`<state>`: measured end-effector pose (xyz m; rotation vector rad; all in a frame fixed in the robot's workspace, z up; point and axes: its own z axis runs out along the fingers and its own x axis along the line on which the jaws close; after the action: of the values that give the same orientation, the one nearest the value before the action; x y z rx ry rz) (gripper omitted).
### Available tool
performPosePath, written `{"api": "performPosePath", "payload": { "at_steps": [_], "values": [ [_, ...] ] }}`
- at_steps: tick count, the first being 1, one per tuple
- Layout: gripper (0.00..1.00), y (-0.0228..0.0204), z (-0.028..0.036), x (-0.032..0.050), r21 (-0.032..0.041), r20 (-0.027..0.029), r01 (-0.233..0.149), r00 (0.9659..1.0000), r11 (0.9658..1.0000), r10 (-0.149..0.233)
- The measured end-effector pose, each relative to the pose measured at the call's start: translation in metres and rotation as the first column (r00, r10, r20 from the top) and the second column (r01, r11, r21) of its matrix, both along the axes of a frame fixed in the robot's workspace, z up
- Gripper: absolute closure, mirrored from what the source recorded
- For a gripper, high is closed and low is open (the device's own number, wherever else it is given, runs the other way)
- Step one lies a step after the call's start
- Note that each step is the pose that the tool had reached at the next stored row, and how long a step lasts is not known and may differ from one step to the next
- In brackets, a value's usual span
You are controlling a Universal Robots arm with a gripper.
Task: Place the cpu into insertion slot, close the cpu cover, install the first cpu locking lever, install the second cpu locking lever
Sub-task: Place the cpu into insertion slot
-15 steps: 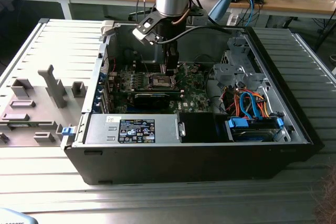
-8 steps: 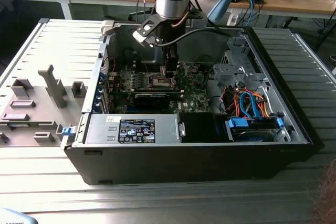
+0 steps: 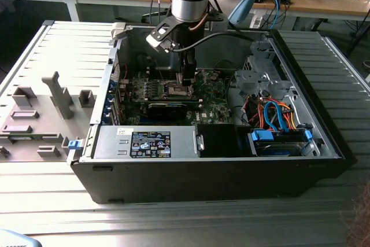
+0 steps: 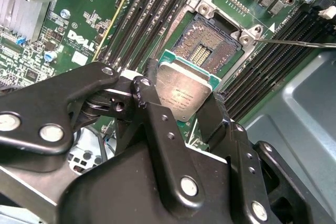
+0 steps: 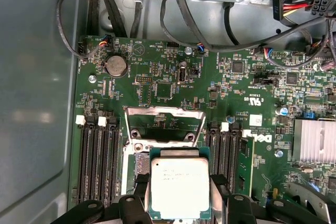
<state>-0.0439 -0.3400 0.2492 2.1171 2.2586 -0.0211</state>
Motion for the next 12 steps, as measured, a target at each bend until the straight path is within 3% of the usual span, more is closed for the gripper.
{"api": "performPosePath", "payload": {
  "at_steps": [12],
  "values": [
    [0.45, 0.0008, -0.0033, 0.0, 0.0, 0.0, 0.0, 1.0, 1.0, 0.0]
  ]
}}
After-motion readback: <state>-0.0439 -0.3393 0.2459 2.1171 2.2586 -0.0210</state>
